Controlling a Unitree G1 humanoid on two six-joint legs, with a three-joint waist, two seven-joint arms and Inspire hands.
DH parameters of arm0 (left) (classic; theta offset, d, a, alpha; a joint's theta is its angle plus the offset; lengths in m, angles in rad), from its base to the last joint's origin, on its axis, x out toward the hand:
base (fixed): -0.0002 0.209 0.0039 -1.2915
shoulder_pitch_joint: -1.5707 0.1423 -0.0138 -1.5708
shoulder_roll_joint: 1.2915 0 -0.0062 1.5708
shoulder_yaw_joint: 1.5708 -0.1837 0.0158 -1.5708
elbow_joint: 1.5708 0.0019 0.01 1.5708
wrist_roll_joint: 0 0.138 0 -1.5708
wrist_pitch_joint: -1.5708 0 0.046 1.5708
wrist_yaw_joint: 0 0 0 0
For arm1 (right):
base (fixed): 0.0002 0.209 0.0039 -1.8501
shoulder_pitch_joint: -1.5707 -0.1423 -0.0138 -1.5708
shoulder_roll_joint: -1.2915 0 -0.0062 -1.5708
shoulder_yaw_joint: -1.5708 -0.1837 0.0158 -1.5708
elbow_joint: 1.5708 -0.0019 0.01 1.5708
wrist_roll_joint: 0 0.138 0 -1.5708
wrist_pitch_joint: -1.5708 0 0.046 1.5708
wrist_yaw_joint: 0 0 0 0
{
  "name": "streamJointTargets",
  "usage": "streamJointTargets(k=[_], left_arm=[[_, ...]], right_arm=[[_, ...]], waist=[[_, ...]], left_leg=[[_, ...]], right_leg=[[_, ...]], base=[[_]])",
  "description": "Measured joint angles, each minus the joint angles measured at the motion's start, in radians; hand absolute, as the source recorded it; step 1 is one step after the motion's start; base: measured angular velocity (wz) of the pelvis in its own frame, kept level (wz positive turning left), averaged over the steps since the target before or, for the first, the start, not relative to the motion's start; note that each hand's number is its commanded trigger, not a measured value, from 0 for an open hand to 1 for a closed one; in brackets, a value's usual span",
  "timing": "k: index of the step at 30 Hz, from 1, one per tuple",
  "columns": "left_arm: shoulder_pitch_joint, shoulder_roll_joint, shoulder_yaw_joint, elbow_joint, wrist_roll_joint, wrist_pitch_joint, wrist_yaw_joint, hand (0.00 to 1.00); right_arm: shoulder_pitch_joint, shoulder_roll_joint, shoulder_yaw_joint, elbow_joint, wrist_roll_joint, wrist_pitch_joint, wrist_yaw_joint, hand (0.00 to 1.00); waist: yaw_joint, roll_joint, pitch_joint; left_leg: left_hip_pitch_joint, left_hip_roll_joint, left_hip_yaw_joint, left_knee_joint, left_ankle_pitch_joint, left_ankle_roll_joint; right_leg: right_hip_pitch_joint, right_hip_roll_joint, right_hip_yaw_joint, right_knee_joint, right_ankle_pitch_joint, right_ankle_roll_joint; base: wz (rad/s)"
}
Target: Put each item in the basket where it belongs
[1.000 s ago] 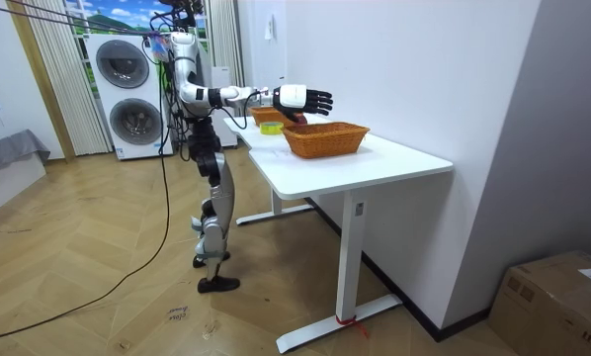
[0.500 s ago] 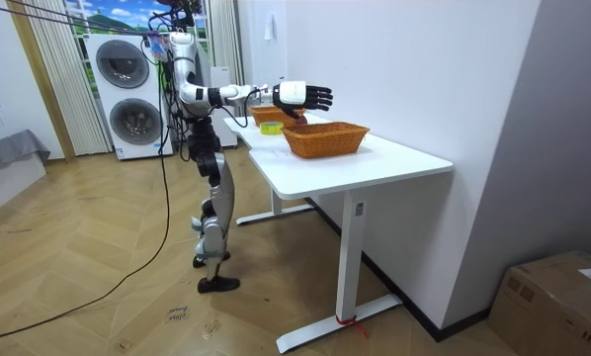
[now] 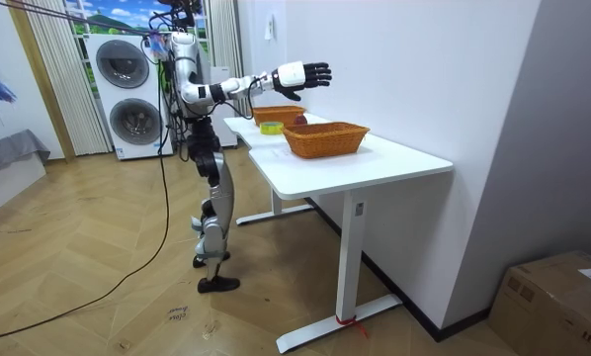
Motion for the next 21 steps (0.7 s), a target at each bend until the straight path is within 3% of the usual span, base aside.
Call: streamJointTargets(k=[13,21], left_arm=[[-0.004,0.0,-0.069,0.001,-0.008,0.0,-0.001,0.0],[-0.005,0.0,-0.11,0.0,-0.026,0.0,-0.001,0.0]], right_arm=[[-0.087,-0.001,0.126,-0.076,0.059,0.007,-0.011,0.0],[-0.097,0.003,0.184,-0.074,0.105,0.007,0.01,0.0]], waist=[[0.006,-0.004,0.0013],[0.023,0.019,0.0013]], left_leg=[[-0.008,0.001,-0.004,0.006,0.0,0.0],[-0.011,0.001,-0.013,0.007,0.0,0.0]], right_leg=[[-0.004,0.001,-0.003,-0.002,0.0,0.0],[-0.001,0.0,-0.006,-0.003,0.0,0.0]], base=[[0.01],[0.0]])
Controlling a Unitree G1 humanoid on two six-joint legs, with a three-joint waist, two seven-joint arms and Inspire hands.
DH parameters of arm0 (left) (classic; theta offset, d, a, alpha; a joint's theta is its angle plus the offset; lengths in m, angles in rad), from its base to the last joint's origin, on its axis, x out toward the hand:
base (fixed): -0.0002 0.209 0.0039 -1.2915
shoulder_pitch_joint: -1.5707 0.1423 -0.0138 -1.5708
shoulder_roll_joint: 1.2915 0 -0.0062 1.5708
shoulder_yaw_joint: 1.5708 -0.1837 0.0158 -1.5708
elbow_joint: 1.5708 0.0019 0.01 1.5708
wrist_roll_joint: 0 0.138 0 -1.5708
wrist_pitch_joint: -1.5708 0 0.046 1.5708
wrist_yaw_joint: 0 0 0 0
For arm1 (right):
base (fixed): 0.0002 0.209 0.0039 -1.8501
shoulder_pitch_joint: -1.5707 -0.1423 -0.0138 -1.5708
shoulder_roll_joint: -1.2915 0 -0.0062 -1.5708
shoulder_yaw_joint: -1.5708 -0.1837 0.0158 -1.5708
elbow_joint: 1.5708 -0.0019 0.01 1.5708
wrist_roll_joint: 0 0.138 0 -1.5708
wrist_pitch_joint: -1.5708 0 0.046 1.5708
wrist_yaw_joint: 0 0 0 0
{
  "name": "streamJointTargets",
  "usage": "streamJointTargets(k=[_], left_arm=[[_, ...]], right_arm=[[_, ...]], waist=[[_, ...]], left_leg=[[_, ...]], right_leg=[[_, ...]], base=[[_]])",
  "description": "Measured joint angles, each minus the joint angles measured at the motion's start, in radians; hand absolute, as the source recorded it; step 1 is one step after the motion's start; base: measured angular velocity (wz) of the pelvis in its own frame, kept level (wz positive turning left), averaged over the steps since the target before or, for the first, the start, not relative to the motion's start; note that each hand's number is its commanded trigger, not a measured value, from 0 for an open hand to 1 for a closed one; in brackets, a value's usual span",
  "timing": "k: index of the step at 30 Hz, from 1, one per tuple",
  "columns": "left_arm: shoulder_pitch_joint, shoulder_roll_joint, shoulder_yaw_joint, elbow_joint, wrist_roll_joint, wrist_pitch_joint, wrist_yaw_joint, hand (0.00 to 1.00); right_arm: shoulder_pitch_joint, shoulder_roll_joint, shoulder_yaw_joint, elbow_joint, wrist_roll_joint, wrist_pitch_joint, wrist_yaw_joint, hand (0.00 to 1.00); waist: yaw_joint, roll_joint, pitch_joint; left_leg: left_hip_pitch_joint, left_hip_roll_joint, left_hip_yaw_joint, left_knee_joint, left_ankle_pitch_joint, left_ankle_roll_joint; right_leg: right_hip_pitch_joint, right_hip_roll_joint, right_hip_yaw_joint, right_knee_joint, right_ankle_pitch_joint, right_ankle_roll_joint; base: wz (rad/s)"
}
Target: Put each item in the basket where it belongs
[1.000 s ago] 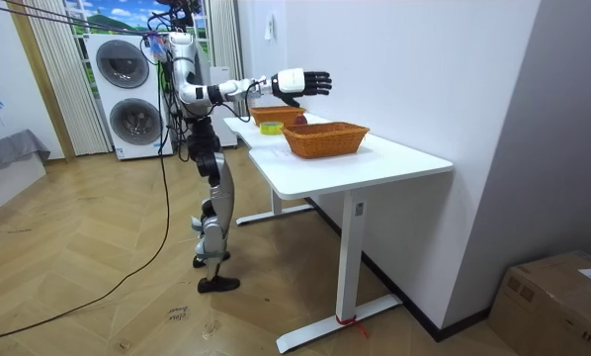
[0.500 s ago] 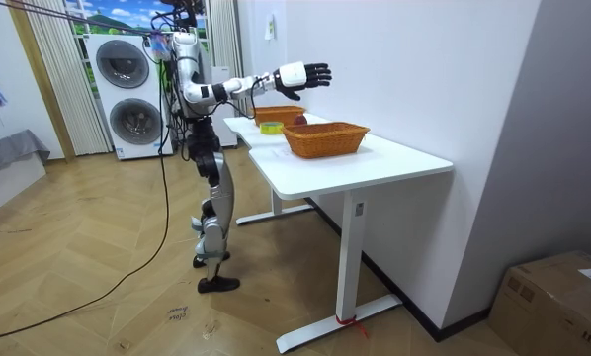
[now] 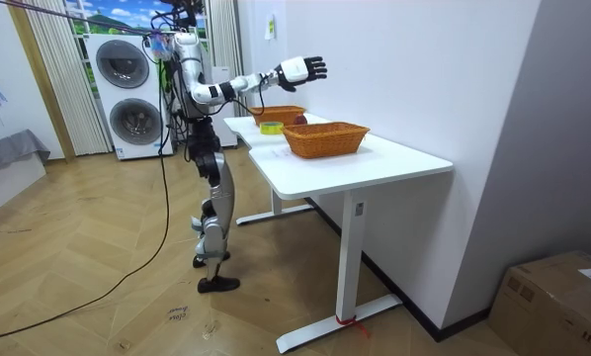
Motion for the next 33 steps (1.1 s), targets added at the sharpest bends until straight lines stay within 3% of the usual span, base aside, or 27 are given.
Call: streamJointTargets(k=[7,15,23,33], left_arm=[[-0.002,-0.007,0.0,-0.02,0.001,0.003,0.003,0.0],[-0.008,-0.008,0.0,-0.041,0.008,0.019,0.003,0.0],[-0.009,-0.011,-0.001,-0.054,0.009,0.035,0.001,0.0],[-0.005,-0.012,-0.002,-0.099,0.009,0.05,-0.008,0.0]], right_arm=[[0.003,0.009,0.071,0.015,0.011,0.0,0.054,0.0],[0.017,0.07,0.079,0.045,-0.052,0.006,0.082,0.0],[0.024,0.072,0.16,0.119,-0.068,0.009,0.129,0.0],[0.025,0.072,0.19,0.122,-0.07,0.033,0.182,0.0]], waist=[[0.004,0.004,-0.003],[0.016,0.008,-0.0035],[0.036,0.014,-0.003],[0.056,0.011,-0.0031]], left_leg=[[-0.001,-0.002,-0.015,0.003,0.0,0.0],[-0.006,-0.002,-0.019,0.004,0.0,0.0],[-0.014,-0.003,-0.029,0.013,0.0,0.0],[-0.023,-0.005,-0.033,0.021,0.0,0.0]], right_leg=[[0.006,-0.003,-0.02,0.0,0.0,0.0],[0.004,-0.003,-0.026,-0.001,0.0,0.0],[0.007,-0.006,-0.038,0.0,0.0,0.0],[0.004,-0.006,-0.034,-0.002,0.0,0.0]], base=[[0.06],[0.01],[0.04],[0.01]])
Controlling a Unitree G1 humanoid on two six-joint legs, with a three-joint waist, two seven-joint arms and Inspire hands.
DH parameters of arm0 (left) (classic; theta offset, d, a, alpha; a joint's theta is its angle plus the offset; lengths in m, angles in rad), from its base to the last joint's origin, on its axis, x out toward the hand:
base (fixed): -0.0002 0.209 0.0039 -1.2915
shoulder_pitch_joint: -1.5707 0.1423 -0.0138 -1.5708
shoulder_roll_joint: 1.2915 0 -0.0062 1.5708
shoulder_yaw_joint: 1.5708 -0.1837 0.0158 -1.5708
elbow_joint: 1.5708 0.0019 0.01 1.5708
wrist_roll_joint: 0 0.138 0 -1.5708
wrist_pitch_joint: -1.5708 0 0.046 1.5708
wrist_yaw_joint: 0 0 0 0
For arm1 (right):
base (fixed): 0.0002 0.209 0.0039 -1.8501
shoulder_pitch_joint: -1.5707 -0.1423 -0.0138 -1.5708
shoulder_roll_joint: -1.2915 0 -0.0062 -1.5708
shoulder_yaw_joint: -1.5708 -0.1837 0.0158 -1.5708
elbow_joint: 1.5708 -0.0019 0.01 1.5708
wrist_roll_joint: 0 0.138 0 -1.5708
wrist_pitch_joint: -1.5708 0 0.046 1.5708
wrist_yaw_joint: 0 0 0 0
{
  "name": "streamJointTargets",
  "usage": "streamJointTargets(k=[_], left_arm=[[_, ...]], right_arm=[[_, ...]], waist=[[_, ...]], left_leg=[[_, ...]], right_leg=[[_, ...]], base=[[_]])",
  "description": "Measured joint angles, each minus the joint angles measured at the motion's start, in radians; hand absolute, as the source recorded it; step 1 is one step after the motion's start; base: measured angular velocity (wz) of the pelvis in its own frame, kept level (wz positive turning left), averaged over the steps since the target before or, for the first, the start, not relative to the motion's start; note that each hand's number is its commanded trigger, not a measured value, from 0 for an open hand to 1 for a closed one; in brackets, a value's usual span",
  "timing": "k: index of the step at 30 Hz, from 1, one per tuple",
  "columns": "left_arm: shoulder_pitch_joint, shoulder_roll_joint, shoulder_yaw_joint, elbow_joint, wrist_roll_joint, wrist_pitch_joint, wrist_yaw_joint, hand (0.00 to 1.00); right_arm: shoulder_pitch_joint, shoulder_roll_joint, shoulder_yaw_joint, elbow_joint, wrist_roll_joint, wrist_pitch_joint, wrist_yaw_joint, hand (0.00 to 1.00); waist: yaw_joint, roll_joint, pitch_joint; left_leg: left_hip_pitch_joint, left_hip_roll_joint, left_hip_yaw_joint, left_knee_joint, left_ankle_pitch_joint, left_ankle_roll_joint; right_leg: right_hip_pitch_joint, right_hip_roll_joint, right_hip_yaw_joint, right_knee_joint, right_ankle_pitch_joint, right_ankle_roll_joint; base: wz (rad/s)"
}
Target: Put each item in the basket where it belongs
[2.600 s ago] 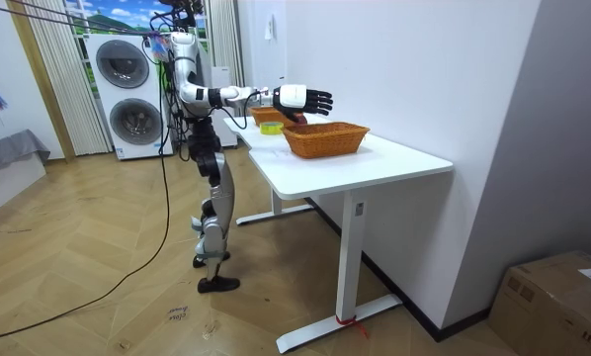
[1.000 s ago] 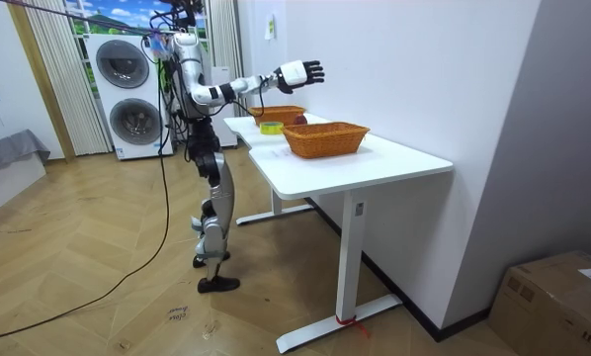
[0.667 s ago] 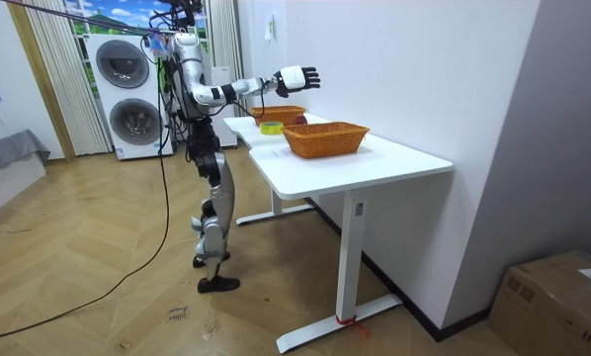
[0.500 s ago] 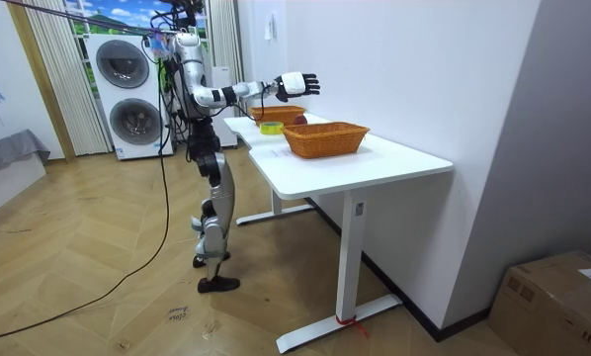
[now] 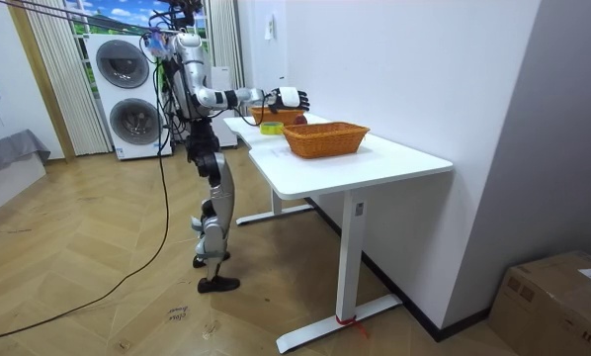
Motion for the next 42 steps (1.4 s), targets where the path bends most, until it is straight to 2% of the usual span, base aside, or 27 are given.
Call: streamJointTargets(k=[15,22,28,33,38,42], left_arm=[[-0.002,-0.005,-0.002,-0.004,-0.005,-0.001,0.007,0.0],[-0.002,-0.005,-0.038,0.001,-0.005,-0.001,0.01,0.0],[-0.001,-0.005,-0.061,0.001,-0.005,-0.001,0.01,0.0],[-0.002,-0.004,-0.076,0.002,-0.01,-0.001,0.011,0.0],[-0.003,-0.003,-0.087,0.004,-0.01,-0.001,0.011,0.0],[-0.002,-0.003,-0.098,0.007,-0.01,-0.001,0.01,0.0]], right_arm=[[0.0,0.011,0.021,0.045,-0.076,0.019,0.054,0.0],[-0.001,0.017,0.038,0.048,-0.079,0.029,0.074,0.0],[-0.001,0.019,0.039,0.065,-0.073,0.029,0.073,0.0],[-0.007,0.019,0.039,0.069,-0.061,0.029,0.072,0.0],[-0.051,0.019,0.04,0.116,-0.04,0.029,0.058,0.0],[-0.053,0.019,0.04,0.118,-0.037,0.029,0.056,0.0]], waist=[[0.003,-0.006,0.0016],[0.003,-0.008,0.0029],[0.004,-0.013,0.0077],[0.008,-0.015,0.0073],[0.013,-0.027,0.0133],[0.02,-0.03,0.0124]], left_leg=[[-0.009,-0.003,-0.018,-0.002,0.0,0.0],[-0.008,-0.003,-0.025,-0.001,0.0,0.0],[-0.01,-0.004,-0.037,-0.001,0.0,0.0],[-0.01,-0.005,-0.038,-0.002,0.0,0.0],[-0.009,-0.006,-0.04,-0.001,0.001,0.0],[-0.009,-0.007,-0.042,-0.001,0.001,0.0]], right_leg=[[0.004,0.001,-0.012,-0.015,0.0,0.0],[0.009,0.001,-0.017,-0.015,0.0,0.0],[0.01,0.001,-0.016,-0.015,0.0,0.0],[0.01,0.0,-0.021,-0.015,0.0,0.001],[0.011,-0.001,-0.025,-0.016,0.0,0.001],[0.012,-0.002,-0.031,-0.016,0.0,0.001]], base=[[0.03],[0.03],[0.01],[0.02],[0.0],[0.01]])
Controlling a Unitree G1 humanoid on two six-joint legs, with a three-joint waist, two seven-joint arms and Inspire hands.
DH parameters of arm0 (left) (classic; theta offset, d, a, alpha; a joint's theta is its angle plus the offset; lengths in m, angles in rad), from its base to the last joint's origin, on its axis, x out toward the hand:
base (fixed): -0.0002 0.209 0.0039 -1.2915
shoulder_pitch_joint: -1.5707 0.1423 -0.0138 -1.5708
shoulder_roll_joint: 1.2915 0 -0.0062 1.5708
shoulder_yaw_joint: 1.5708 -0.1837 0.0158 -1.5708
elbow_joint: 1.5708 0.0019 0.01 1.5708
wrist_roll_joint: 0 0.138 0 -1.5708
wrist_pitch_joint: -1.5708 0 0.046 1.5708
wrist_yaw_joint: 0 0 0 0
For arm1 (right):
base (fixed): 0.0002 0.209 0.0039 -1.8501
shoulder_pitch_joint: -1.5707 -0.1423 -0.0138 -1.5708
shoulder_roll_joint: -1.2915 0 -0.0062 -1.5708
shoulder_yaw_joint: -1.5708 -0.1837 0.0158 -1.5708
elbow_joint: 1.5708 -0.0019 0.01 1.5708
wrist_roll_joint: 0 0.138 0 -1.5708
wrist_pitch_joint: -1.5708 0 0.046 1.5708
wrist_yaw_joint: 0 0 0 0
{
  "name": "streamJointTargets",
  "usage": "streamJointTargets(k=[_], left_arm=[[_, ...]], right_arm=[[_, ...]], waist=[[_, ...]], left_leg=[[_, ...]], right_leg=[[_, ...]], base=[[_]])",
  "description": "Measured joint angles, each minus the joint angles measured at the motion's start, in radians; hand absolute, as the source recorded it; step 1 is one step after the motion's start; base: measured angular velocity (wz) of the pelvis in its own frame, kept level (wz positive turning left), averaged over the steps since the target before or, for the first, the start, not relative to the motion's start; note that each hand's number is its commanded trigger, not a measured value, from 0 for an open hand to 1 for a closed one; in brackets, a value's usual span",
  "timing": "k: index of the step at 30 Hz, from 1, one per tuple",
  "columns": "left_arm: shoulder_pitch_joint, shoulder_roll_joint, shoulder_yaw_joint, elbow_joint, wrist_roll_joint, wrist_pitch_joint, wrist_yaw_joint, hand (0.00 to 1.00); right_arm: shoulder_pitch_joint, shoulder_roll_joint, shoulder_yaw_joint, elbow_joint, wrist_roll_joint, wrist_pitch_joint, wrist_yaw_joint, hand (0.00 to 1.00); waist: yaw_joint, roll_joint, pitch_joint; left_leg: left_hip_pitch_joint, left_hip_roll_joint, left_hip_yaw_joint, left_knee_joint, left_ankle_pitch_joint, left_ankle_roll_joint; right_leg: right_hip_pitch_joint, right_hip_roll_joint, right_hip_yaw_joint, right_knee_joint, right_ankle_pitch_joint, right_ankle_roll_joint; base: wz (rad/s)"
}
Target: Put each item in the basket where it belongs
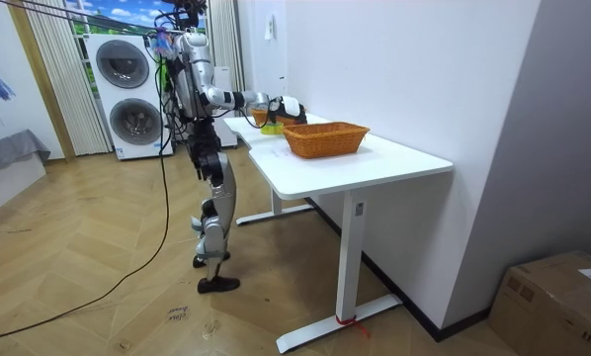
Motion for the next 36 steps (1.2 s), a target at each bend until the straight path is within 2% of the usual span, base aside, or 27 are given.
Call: streamJointTargets(k=[9,13,24,28,36], left_arm=[[-0.002,0.0,0.001,0.0,0.0,0.003,-0.004,0.0],[-0.002,0.0,0.001,0.0,0.0,0.018,-0.01,0.0],[-0.002,0.001,0.001,0.0,0.003,0.049,-0.051,0.0],[-0.007,0.003,0.002,0.0,0.003,0.056,-0.051,0.0],[-0.029,0.01,0.001,0.006,0.003,0.06,-0.051,0.0]], right_arm=[[-0.033,0.0,0.002,0.045,0.006,0.002,-0.014,0.0],[-0.033,0.0,0.003,0.045,0.003,0.002,-0.015,0.0],[-0.037,0.0,0.035,0.044,0.002,0.037,-0.006,0.0],[-0.059,0.0,0.064,0.044,-0.037,0.055,-0.003,0.0],[-0.072,0.0,0.087,0.03,-0.166,0.057,0.04,0.0]], waist=[[0.009,0.001,0.0],[0.013,0.002,-0.0004],[0.017,-0.001,-0.003],[0.026,-0.002,-0.0037],[0.036,-0.005,-0.0066]], left_leg=[[-0.001,0.0,-0.003,0.008,0.0,0.0],[-0.001,0.0,-0.005,0.012,0.0,0.0],[-0.001,-0.001,-0.004,0.015,0.0,0.0],[-0.001,-0.001,-0.006,0.015,0.0,0.0],[-0.002,-0.005,-0.026,0.016,0.001,0.001]], right_leg=[[0.005,-0.001,-0.009,0.0,0.0,0.0],[0.007,-0.001,-0.01,0.001,0.0,0.0],[0.007,-0.001,-0.007,0.002,0.0,0.0],[0.008,-0.002,-0.013,0.002,0.0,0.0],[0.014,-0.005,-0.029,0.001,0.0,0.0]], base=[[0.01],[0.0],[0.0],[0.0],[0.06]])
